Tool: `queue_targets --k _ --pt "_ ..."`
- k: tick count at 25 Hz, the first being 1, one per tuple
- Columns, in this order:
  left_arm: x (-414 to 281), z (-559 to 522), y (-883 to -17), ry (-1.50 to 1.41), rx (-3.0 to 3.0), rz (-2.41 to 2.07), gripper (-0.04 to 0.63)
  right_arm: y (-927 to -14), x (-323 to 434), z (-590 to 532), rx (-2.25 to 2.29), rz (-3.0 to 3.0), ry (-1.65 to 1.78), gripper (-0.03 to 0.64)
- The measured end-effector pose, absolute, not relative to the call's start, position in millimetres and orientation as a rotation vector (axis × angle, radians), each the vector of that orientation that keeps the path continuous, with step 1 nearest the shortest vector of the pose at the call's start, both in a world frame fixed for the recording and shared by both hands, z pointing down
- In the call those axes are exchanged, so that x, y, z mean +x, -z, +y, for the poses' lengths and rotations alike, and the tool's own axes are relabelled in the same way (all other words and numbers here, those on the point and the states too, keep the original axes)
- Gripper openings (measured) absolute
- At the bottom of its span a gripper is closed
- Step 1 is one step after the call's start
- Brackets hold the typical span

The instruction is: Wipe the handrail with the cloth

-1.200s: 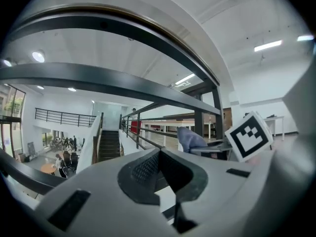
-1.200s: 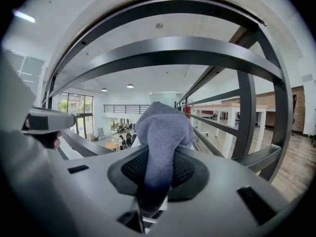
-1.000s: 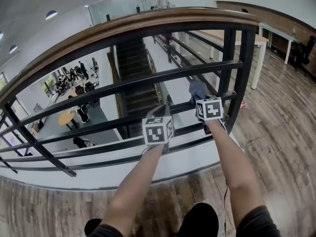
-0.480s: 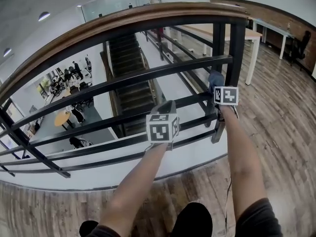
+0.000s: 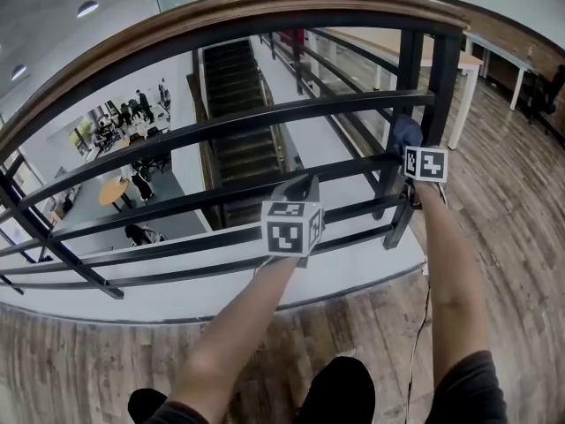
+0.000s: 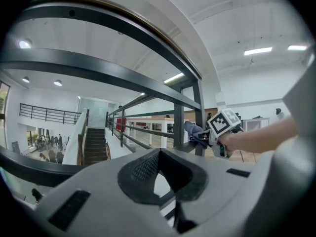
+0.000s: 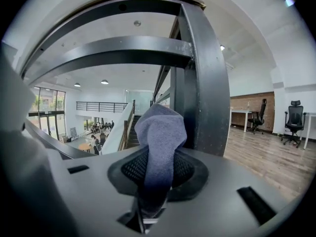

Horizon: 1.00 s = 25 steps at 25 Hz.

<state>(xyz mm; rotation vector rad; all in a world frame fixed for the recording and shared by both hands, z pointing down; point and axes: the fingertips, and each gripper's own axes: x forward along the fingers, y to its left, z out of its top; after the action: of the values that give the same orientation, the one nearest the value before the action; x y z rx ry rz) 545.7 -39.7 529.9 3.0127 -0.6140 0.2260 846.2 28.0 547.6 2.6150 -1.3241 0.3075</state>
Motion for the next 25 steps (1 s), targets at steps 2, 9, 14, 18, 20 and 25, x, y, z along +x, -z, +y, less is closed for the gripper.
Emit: queue_targets --k 2,9,14,18,20,25 --pt "530.3 -44.9 -534.3 -0.208 3.011 -0.622 0.002 -544.0 833.8 27.9 2.641 -1.352 -0.26 0.087" --pt "448.5 -73.7 -546.6 -0.073 3.029 -0.595 0.002 -532.9 688.8 -6.3 2.664 -1.791 -0.15 0.087" --pt "348.6 -131.3 -589.2 -0.099 2.997 -0.783 0.002 -576.8 554.7 -32.0 2.604 -1.932 -0.11 0.087" --pt "238.5 -204.8 -633.4 -0.059 2.911 -0.96 0.003 -624.0 436.2 -91.0 2.474 -1.993 -0.063 0.087" --pt "183.3 -232.7 -641.1 -0.031 2.924 -1.042 0.002 -639.2 378.4 -123.9 2.402 -2.023 -0.042 0.087" --pt "72.2 -288.1 -642.1 -0.031 2.905 -1.186 0.002 -655.0 254.0 -200.0 2.296 -2.103 -0.07 0.087"
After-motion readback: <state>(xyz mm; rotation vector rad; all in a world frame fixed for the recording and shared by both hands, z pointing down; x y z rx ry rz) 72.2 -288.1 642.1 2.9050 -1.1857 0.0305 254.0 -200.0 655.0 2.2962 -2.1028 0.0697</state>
